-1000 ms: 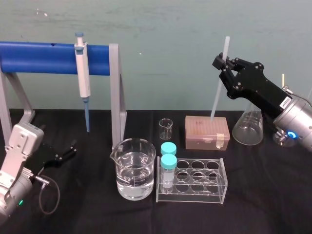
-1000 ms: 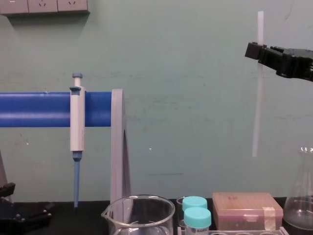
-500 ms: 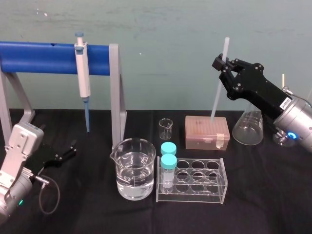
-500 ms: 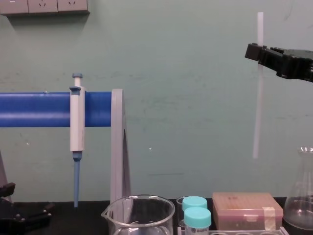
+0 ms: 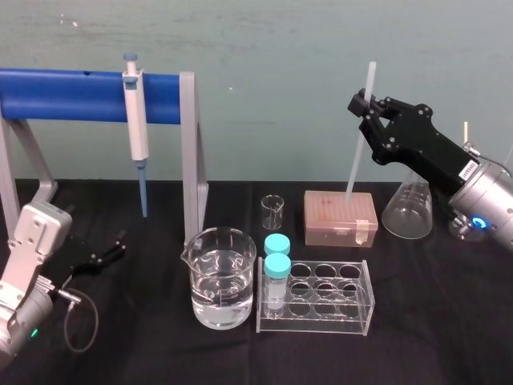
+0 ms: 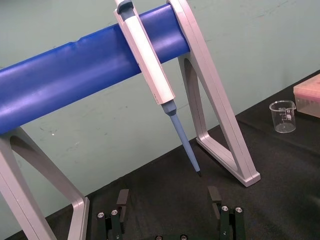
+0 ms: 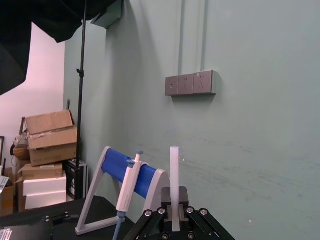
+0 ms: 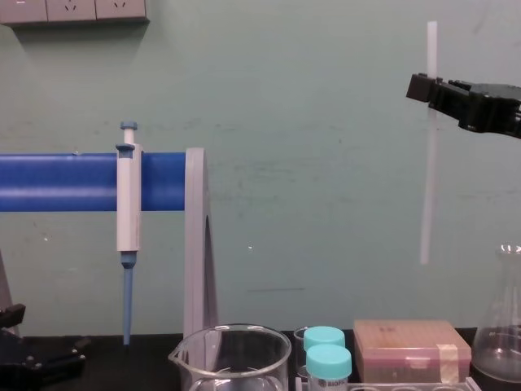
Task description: Pick up the stirring rod with one hand, then place it down.
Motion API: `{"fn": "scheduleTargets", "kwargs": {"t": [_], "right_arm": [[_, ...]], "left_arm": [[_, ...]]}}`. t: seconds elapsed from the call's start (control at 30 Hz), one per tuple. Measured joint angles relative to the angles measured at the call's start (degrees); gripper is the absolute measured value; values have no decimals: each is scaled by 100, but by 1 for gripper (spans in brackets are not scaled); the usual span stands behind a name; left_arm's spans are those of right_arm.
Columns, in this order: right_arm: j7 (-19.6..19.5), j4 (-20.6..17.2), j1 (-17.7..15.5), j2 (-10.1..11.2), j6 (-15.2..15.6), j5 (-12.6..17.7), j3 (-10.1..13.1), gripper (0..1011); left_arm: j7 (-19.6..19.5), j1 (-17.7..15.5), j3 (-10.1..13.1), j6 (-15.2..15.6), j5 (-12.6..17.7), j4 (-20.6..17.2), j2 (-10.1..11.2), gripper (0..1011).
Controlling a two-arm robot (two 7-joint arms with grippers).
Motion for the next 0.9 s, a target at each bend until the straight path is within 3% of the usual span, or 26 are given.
{"fn": "scheduleTargets", "kwargs": {"t": [0.9], "right_arm": [[2,21,-1,-10,12,-6,-29,72]], "left_arm": [[0,0,0,0,0,0,0,1000]]}}
